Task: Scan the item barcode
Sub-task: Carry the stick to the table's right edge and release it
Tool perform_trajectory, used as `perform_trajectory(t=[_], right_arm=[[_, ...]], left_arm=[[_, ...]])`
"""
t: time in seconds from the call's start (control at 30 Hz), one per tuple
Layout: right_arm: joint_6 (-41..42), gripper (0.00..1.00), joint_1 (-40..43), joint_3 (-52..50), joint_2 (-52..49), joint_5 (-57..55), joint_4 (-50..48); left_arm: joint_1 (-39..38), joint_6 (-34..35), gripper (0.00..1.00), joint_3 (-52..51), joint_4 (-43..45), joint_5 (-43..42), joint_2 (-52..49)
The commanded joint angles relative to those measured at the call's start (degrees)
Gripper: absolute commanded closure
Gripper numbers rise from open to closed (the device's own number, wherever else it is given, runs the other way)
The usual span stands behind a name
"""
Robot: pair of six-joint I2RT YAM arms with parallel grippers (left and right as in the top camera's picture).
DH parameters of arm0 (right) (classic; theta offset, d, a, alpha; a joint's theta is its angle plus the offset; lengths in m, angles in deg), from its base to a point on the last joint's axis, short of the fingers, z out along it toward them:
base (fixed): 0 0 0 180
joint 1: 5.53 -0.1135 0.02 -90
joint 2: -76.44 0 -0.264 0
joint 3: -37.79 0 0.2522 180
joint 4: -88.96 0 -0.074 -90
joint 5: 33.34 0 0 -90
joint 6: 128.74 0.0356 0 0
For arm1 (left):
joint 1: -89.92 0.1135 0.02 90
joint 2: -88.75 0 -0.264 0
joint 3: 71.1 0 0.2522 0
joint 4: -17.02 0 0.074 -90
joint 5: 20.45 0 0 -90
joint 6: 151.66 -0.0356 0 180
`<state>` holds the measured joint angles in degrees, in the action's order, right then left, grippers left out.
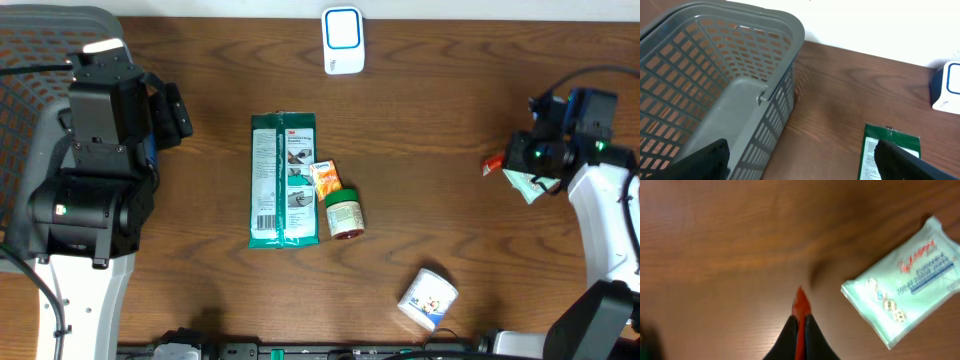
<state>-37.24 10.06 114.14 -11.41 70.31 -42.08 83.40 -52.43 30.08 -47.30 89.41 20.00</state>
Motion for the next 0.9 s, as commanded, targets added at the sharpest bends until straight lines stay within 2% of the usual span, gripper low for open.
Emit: perform_trajectory(t=[0.0, 0.13, 0.27, 0.4, 0.67, 0.7, 0.73, 0.8, 0.87], right_arm=[[7.78, 0.99, 3.15, -6.25, 0.17, 5.62, -7.89], [12.52, 0.99, 5.88, -14.27, 0.17, 1.51, -17.92], [14.84, 0.99, 8.24, -19.69, 0.17, -4.57, -21.68], [16.52, 0.99, 11.19, -22.34, 0.17, -10.21, -22.1], [16.92, 0.99, 16.87, -22.4, 0.26, -9.77, -22.18], [16.92, 0.88, 17.33, -22.4, 0.26, -8.72, -22.1], [16.92, 0.66, 17.77, -22.4, 0.26, -7.26, -22.27], [16.92, 0.32, 18.27, -22.4, 0.39, -5.27, -22.62], [16.9, 0.15, 18.75, -22.21, 0.85, -2.34, -22.6]], left_arm=[[0.13, 0.5, 0.08, 0.42, 0.0, 0.76, -0.11], [0.13, 0.5, 0.08, 0.42, 0.0, 0.76, -0.11], [0.13, 0.5, 0.08, 0.42, 0.0, 0.76, -0.11], [0.13, 0.5, 0.08, 0.42, 0.0, 0.76, -0.11], [0.13, 0.5, 0.08, 0.42, 0.0, 0.76, -0.11], [0.13, 0.5, 0.08, 0.42, 0.0, 0.76, -0.11], [0.13, 0.5, 0.08, 0.42, 0.0, 0.76, -0.11], [0.13, 0.5, 0.08, 0.42, 0.0, 0.76, -0.11], [0.13, 0.5, 0.08, 0.42, 0.0, 0.76, -0.11]])
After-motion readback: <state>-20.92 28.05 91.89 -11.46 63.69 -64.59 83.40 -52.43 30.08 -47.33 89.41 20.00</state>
